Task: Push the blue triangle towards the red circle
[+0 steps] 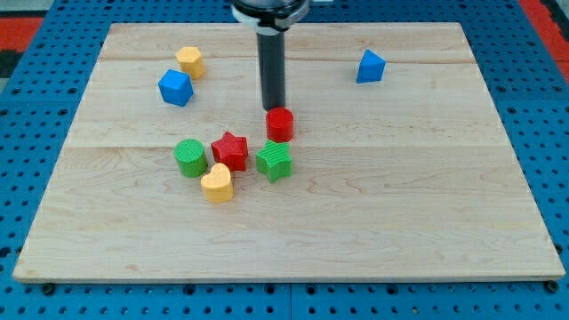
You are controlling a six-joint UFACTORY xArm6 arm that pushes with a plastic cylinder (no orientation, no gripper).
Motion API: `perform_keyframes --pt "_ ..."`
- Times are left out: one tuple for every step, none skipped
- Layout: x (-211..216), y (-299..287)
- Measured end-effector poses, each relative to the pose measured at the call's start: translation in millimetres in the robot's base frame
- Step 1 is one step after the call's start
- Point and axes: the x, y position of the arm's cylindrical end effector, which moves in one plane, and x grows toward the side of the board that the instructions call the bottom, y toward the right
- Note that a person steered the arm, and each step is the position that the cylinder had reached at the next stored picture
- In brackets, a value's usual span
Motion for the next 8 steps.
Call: perform_keyframes --pt "13 9" --pt "22 -1" --pt "20 14" --pt "-7 103" --pt "-40 169" --pt "-78 182" --pt "-92 162" --pt "-91 133"
